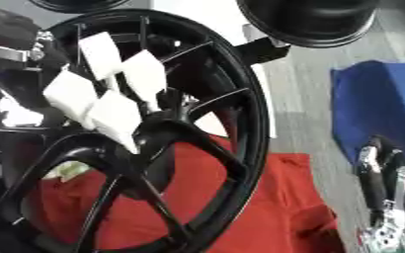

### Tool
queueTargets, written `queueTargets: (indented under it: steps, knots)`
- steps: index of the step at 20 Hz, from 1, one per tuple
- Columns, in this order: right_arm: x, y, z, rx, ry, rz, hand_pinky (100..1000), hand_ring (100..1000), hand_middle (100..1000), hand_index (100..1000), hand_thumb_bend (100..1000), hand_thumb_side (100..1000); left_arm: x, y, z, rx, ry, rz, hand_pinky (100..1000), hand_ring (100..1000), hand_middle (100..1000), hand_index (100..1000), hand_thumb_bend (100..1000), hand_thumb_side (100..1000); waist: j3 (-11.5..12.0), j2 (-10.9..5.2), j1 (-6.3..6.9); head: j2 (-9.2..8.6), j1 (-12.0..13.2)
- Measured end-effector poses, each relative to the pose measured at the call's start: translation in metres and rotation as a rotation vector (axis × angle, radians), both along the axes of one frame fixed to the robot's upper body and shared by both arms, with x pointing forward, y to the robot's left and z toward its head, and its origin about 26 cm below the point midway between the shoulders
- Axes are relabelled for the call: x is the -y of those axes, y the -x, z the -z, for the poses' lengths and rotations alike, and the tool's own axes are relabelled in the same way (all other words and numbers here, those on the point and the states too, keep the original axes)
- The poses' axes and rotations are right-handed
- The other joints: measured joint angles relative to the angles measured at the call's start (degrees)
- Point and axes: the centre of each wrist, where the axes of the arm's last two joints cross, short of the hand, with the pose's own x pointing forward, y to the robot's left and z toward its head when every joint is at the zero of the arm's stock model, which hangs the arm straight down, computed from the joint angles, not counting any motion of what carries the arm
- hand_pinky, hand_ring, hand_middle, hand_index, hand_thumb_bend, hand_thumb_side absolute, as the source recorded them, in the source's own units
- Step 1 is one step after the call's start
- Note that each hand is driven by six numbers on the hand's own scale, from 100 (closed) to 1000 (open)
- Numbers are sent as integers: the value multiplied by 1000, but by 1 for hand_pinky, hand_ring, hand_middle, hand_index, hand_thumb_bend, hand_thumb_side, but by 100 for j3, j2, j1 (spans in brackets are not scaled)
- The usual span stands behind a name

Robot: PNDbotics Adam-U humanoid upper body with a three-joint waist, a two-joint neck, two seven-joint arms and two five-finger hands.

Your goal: Pull the pin out of the wheel hub.

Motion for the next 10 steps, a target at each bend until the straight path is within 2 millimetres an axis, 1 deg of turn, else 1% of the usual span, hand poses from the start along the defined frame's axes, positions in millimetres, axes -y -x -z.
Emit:
queueTargets:
  steps: [2,3,6,8,9,10]
  knots:
    - [0,0,0,-1,-1,2,665,763,614,773,100,645,0,2,-2,-13,9,6,581,501,397,691,139,543,0,2,-1,0,0]
    - [0,0,0,-1,-2,2,664,763,613,773,100,645,1,3,-2,-20,13,10,580,502,402,678,129,571,0,2,-1,0,-1]
    - [0,0,0,-2,-3,4,664,762,613,773,100,647,2,6,-4,-38,24,20,579,503,404,674,135,598,0,3,0,0,-1]
    - [0,0,0,-3,-5,5,665,762,613,773,100,648,3,9,-8,-39,30,31,587,515,419,710,143,618,0,3,2,0,-1]
    - [0,0,0,-3,-6,6,665,762,613,773,100,648,4,10,-8,-40,31,34,600,536,445,766,153,641,0,3,4,0,-1]
    - [0,0,0,-3,-7,6,665,762,613,773,100,646,4,11,-9,-41,32,35,610,550,459,799,153,649,0,3,5,0,-1]
